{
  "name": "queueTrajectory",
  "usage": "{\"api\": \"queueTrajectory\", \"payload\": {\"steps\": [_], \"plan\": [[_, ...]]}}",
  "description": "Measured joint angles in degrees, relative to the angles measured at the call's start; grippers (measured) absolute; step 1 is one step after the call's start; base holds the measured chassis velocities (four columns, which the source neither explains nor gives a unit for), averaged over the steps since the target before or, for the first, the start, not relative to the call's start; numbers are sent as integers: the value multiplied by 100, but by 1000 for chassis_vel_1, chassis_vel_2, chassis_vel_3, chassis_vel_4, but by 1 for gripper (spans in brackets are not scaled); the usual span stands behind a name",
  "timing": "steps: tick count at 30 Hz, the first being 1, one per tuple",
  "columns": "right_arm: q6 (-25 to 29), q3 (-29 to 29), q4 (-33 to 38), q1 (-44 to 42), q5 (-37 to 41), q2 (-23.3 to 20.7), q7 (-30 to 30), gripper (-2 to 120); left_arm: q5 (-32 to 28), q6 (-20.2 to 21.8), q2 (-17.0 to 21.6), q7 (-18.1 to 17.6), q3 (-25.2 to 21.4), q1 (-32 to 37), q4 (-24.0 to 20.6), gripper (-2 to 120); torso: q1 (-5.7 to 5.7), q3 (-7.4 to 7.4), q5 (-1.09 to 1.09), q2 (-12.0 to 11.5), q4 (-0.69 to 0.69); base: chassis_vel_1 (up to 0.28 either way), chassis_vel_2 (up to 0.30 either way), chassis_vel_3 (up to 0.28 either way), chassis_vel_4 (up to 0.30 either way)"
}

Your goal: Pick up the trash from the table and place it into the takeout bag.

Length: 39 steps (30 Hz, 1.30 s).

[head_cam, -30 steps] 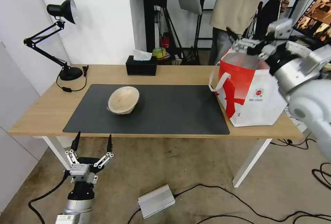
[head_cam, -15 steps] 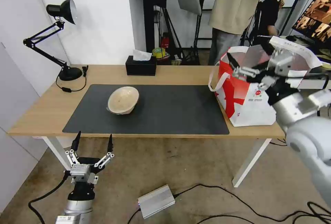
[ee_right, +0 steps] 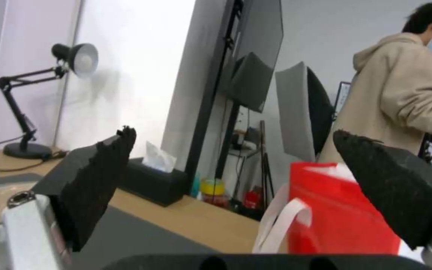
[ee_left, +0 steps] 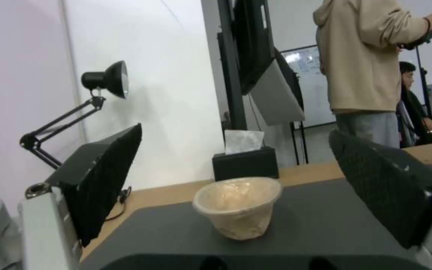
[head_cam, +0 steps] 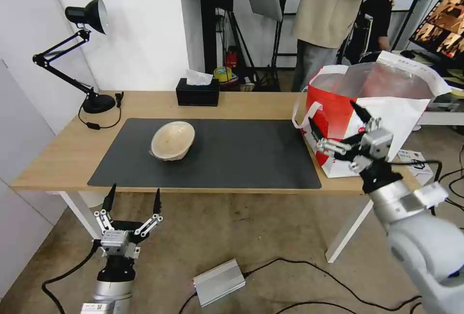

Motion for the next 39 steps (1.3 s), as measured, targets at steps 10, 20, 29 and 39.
{"api": "queueTrajectory", "payload": {"steps": [10,20,29,39], "plan": [[250,-162,36,-406,-405,375,-74,100,-7,0,1,0,6,12,9,100,1,0,0,0,1,0,0,0,0],[568,-180,34,-920,-788,811,-155,100,-45,0,38,-1,-5,-2,18,100,1,0,0,0,1,0,0,0,0],[906,-134,-109,-1278,-1255,1245,-353,100,-117,-1,86,-3,-18,-51,27,100,1,1,0,0,1,0,0,0,0],[1132,-33,-198,-1575,-1362,1396,-476,100,-125,-1,82,-4,-4,-101,59,100,1,0,0,0,0,0,0,0,0]]}}
